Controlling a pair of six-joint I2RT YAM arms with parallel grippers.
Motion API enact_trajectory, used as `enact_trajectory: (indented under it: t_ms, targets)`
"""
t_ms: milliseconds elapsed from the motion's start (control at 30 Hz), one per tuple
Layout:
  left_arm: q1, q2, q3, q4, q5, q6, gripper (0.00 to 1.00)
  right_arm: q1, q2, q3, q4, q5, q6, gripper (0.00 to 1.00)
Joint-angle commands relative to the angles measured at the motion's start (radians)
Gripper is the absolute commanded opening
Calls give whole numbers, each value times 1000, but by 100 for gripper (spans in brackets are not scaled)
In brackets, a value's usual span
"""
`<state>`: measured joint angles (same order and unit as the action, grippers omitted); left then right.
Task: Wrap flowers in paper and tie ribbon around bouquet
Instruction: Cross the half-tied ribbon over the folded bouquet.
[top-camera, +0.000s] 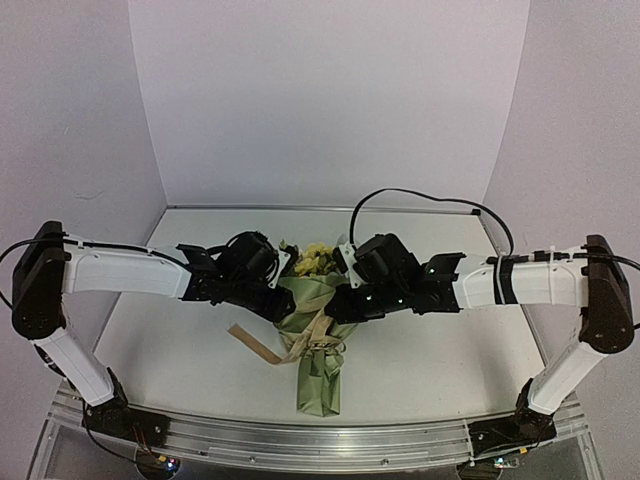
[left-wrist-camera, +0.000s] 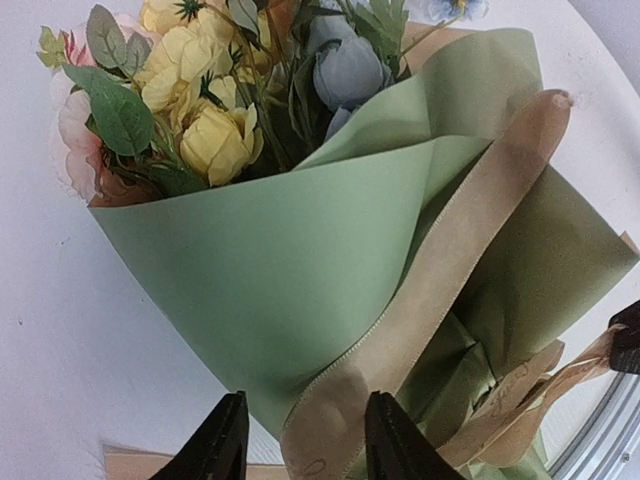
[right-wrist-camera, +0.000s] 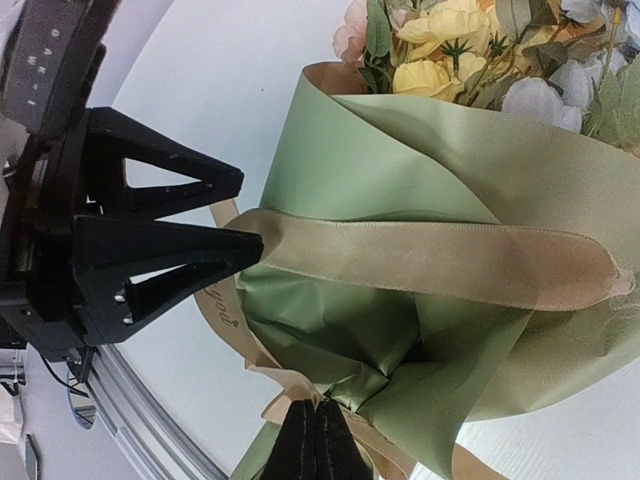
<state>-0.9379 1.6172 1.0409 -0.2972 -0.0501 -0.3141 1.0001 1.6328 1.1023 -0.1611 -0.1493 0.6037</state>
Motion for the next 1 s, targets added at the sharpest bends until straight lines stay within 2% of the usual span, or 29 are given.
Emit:
enact_trajectory:
  t_ms: [0, 200, 300, 367, 700, 967]
  targets:
    - [-2, 17, 32, 8, 24, -6, 35, 6, 4, 33, 0, 20, 1, 0]
    - [-2, -10, 9, 25, 34, -21, 17, 5, 5, 35, -1, 22, -1, 0]
    - [-2, -42, -17, 42, 28, -34, 5, 6, 10, 38, -1, 21, 1, 0]
    - [1, -68, -47, 68, 24, -49, 2, 6, 10, 40, -1, 24, 2, 0]
    - [47, -291, -314, 301, 84, -259, 0, 5, 28, 70, -18, 25, 6, 0]
    - [54, -359, -529, 535, 97, -562, 5, 7, 63, 122, -37, -6, 5, 0]
